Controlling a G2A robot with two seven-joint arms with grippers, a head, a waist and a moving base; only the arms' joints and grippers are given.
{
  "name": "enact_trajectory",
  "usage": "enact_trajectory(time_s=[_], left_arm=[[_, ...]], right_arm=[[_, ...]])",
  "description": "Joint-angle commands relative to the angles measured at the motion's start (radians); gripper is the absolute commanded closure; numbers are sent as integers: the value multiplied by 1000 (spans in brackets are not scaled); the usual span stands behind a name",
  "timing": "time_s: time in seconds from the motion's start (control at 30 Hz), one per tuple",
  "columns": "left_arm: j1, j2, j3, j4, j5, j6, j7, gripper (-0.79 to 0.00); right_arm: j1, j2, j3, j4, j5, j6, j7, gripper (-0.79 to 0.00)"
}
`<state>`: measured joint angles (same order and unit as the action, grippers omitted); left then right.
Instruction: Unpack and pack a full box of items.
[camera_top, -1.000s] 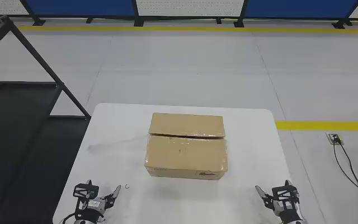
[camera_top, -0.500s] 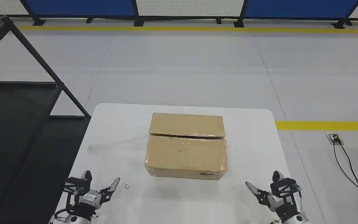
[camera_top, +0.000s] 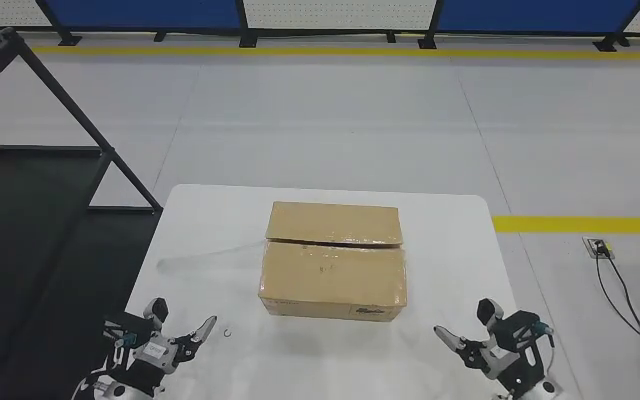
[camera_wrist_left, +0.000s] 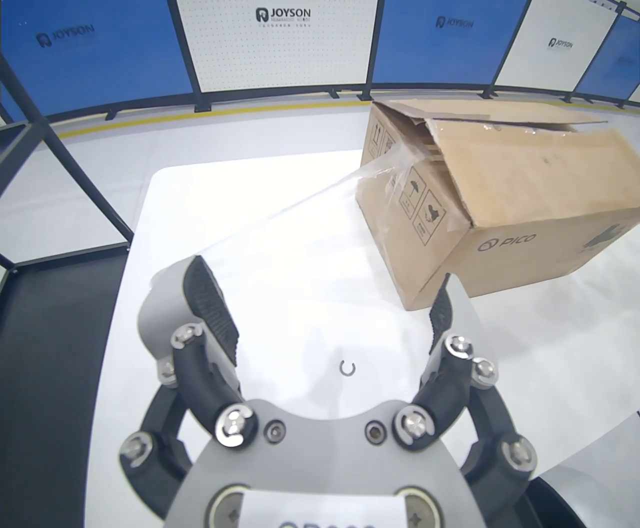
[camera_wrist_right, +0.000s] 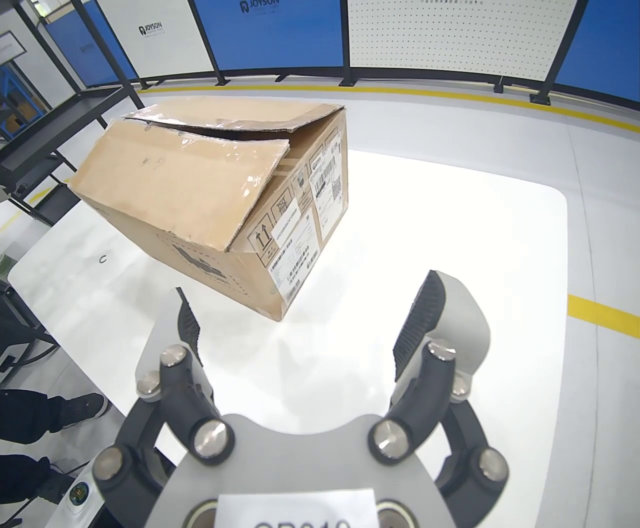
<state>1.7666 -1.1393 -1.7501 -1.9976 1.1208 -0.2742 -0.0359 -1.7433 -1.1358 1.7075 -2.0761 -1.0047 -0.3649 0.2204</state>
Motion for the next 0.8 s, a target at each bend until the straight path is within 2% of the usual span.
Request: enact_trajectory(time_s=[0.0,0.13,0.2,0.33,0.53,0.7,0.77], left_arm=[[0,0,0,0,0,0,0,-785],[-11,-1,9,1,-12,6,-14,-785],[-40,-4,24,7,-44,43,-36,-785],[-98,-6,34,8,-152,44,-119,-785],[-182,0,21,20,-353,-72,-242,-785],[-240,6,16,27,-489,-104,-346,-785],[-245,9,15,21,-496,-126,-383,-785]], right_arm=[[0,0,0,0,0,0,0,-785],[2,-1,-14,10,28,-5,5,-785],[26,-2,-31,28,104,-24,29,-785],[85,2,-55,76,268,-103,119,-785],[201,11,-80,157,564,-210,276,-785],[288,17,-98,207,738,-220,356,-785],[316,18,-95,227,787,-199,357,-785]])
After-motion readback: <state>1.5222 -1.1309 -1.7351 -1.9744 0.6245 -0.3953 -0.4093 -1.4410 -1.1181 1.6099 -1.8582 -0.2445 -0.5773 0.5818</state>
